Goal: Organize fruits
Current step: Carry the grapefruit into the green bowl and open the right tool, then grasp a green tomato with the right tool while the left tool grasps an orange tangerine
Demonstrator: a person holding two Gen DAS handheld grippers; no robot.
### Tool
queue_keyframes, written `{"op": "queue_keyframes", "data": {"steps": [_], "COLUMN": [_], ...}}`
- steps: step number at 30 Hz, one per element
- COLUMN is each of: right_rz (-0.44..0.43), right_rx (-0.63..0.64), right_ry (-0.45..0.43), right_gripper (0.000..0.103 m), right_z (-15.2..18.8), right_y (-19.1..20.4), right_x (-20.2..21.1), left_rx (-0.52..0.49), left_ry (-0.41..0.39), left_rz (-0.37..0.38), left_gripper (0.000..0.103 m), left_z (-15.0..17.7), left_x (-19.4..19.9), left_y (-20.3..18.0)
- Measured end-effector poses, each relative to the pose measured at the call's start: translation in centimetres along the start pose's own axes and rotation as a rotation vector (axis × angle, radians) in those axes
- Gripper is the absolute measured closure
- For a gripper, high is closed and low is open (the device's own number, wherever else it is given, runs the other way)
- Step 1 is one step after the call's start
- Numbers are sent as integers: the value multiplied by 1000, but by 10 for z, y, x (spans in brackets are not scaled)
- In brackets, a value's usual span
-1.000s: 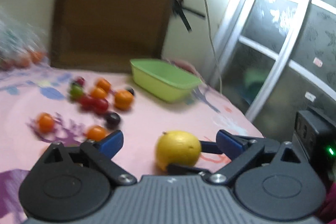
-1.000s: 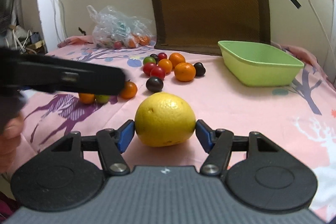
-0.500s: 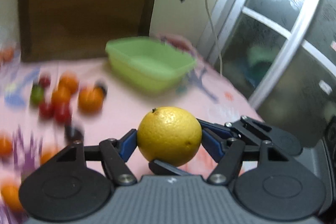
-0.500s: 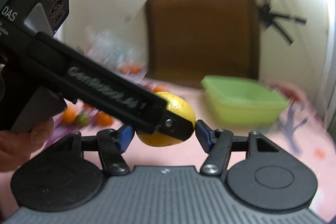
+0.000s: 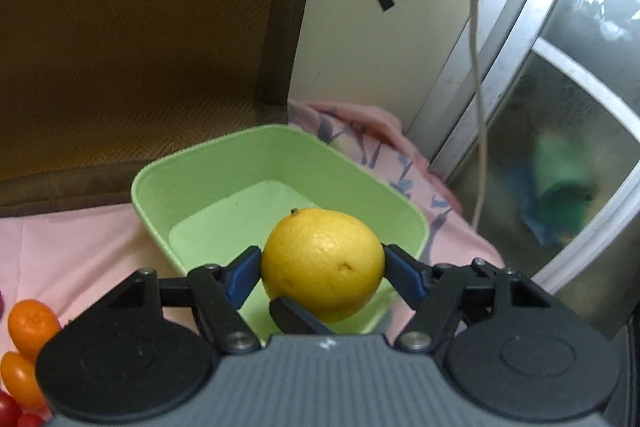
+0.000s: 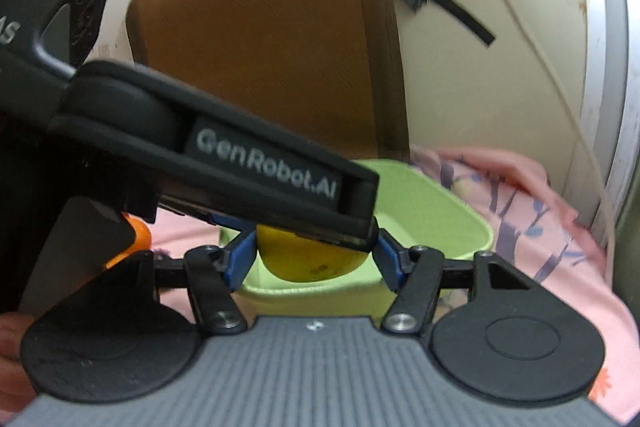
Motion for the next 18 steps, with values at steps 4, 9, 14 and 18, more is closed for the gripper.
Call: {"op": "queue_keyframes", "data": {"steps": [4,9,14,18], "right_rz": [26,-3,22,40], "right_rx": [50,3,-77,-224], "right_ry": [27,27,-139,-184], "right_gripper": [36,37,37,37], "right_z": [2,2,-13,-21], "right_y": [2,-3,-22,-44], "right_x": [-5,5,47,70], "left_rx": [-1,17,65,72], "left_ry": [-9,-29,-155,-264], "left_rz": [-31,-43,6,-48], "left_gripper": [27,13,13,13], "left_z": [1,-7,-15,0], "left_x": [-3,8,74,149], "left_y": [5,3,9,33]}}
Point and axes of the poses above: each gripper's, at about its wrist camera, not at the fingertips, and x roughly against the way its jaws point, y to its left, z to its underside, the point moved 8 cm from there along -x, roughly the way its jaws point, and after that the axes turned 4 degrees about -x, right-handed, at the moved point
